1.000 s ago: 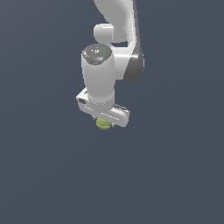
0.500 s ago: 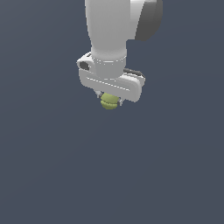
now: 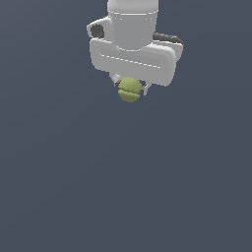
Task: Pick up the object and move it to a goal position.
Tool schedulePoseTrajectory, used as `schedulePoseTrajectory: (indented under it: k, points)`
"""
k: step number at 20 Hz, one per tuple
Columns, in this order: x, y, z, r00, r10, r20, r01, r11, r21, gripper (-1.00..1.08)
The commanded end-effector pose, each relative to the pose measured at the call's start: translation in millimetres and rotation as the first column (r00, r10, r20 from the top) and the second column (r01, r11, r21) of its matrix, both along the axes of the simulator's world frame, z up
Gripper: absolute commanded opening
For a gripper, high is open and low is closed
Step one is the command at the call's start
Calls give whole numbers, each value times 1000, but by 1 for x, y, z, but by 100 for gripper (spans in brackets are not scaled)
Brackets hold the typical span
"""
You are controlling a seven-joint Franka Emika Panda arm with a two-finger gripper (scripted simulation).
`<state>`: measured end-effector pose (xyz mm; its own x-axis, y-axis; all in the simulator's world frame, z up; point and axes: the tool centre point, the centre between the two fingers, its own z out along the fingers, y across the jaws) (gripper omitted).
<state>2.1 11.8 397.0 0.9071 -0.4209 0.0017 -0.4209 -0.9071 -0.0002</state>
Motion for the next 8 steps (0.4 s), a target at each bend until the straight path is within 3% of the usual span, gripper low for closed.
schedulePoseTrajectory:
  k: [1,8]
  points:
    - [-1,3,12,1000,0,-2,0,1000,0,-100]
    - [-2,6,24,1000,0,-2,0,1000,0,-100]
